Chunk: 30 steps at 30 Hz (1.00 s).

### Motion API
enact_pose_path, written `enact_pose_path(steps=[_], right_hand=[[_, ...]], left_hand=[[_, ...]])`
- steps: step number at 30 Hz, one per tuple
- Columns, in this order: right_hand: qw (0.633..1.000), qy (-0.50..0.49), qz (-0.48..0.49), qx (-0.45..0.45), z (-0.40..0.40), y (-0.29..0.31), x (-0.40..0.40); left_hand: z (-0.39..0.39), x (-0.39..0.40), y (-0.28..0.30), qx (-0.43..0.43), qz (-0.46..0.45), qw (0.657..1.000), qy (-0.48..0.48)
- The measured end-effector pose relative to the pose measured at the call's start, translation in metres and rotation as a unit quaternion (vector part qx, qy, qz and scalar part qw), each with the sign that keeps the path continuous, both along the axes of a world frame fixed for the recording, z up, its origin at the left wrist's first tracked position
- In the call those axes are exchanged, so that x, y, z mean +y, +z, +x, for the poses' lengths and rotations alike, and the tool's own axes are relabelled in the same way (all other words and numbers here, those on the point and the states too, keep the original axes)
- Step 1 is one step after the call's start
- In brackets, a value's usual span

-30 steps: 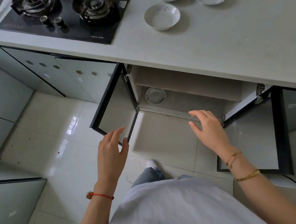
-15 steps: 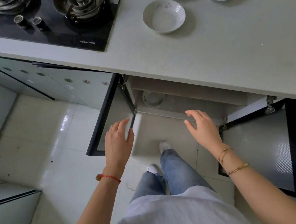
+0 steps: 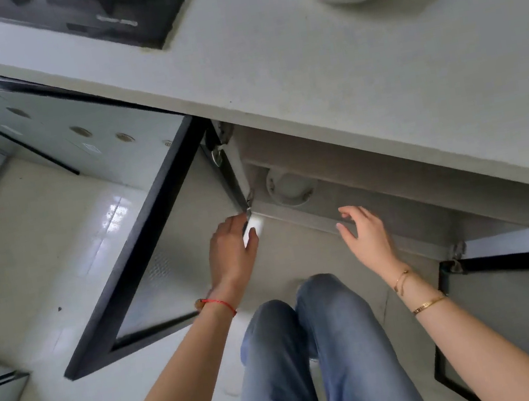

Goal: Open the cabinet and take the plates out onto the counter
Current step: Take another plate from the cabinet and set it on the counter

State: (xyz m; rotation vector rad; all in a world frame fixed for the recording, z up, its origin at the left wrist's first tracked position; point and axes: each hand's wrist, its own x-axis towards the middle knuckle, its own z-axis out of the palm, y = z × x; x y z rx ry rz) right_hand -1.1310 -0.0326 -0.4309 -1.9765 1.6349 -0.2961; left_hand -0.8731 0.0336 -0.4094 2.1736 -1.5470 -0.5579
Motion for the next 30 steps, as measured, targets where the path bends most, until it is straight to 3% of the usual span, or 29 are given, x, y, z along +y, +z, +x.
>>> enact_pose_path(steps=[6, 11, 14, 21, 30], right_hand=[[0.999, 0.026, 0.028, -0.003, 0.016, -0.158, -0.052], [0.997, 0.046, -0.033, 0.047, 0.021, -0.272, -0.093], [0.998, 0.024, -0.045, 0.022, 0.022, -0.326, -0.11], [0.998, 0.002, -0.052, 0.024, 0.015, -0.406, -0.154], [0.998, -0.041, -0.051, 0.004, 0.016, -0.457, -0.205]], left_hand=[[0.012, -0.056, -0.151, -0.003, -0.012, 1.0, -0.019], [0.005, -0.1, -0.256, -0.005, -0.031, 0.999, -0.037], [-0.001, -0.121, -0.311, -0.01, -0.033, 0.998, -0.053], [-0.013, -0.166, -0.392, -0.017, -0.031, 0.998, -0.047], [-0.003, -0.222, -0.459, -0.032, 0.012, 0.999, -0.023]])
